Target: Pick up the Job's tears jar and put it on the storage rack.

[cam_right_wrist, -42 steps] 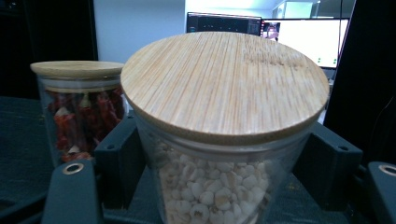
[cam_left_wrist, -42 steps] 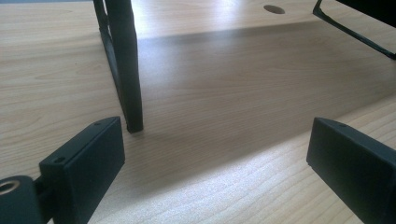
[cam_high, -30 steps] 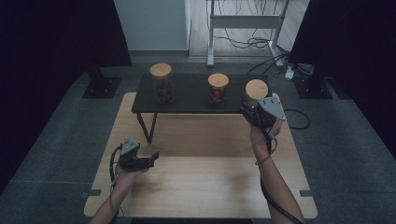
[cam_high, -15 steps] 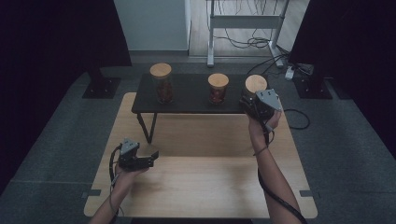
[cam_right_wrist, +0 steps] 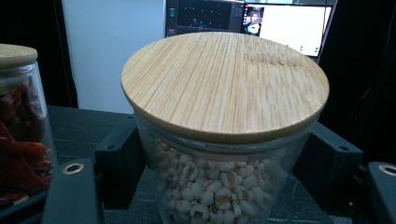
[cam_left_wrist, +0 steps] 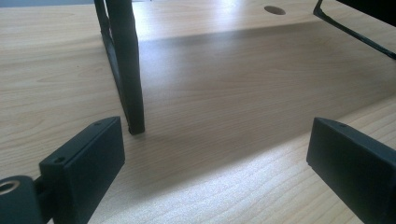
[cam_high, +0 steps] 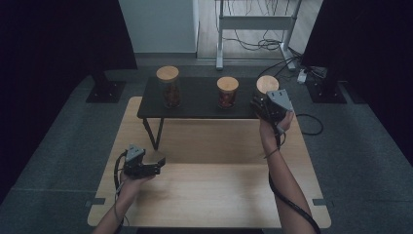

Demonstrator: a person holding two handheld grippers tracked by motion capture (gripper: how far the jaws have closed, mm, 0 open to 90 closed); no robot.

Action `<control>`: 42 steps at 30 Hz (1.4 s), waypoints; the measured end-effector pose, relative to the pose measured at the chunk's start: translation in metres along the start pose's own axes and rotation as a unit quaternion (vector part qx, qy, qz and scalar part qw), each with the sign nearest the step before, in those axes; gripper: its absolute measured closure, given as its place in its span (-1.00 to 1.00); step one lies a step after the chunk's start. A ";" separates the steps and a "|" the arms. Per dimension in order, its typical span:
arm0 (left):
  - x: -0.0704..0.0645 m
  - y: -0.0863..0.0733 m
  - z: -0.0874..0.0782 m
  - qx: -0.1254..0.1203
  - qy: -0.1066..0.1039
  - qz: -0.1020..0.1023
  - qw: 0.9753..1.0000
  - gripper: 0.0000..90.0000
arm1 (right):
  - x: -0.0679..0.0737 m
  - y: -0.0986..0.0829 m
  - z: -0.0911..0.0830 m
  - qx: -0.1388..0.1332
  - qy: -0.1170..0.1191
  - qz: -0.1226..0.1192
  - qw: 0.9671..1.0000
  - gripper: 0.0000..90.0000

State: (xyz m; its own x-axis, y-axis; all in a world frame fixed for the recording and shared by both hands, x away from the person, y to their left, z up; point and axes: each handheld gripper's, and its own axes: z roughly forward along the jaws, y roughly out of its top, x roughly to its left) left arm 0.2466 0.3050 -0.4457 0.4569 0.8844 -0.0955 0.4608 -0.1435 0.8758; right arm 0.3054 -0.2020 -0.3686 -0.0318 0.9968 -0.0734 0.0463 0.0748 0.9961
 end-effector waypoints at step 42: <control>-0.002 0.000 0.000 0.001 0.000 0.003 1.000 -0.91 | -0.005 0.020 0.008 0.035 0.017 0.006 0.999 -0.51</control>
State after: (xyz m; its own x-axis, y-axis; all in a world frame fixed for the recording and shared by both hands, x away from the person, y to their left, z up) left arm 0.2460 0.3029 -0.4453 0.4602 0.8833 -0.0897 0.4589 -0.1501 0.8757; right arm 0.3143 -0.2057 -0.3488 -0.0645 0.9962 -0.0593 0.1163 0.0665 0.9910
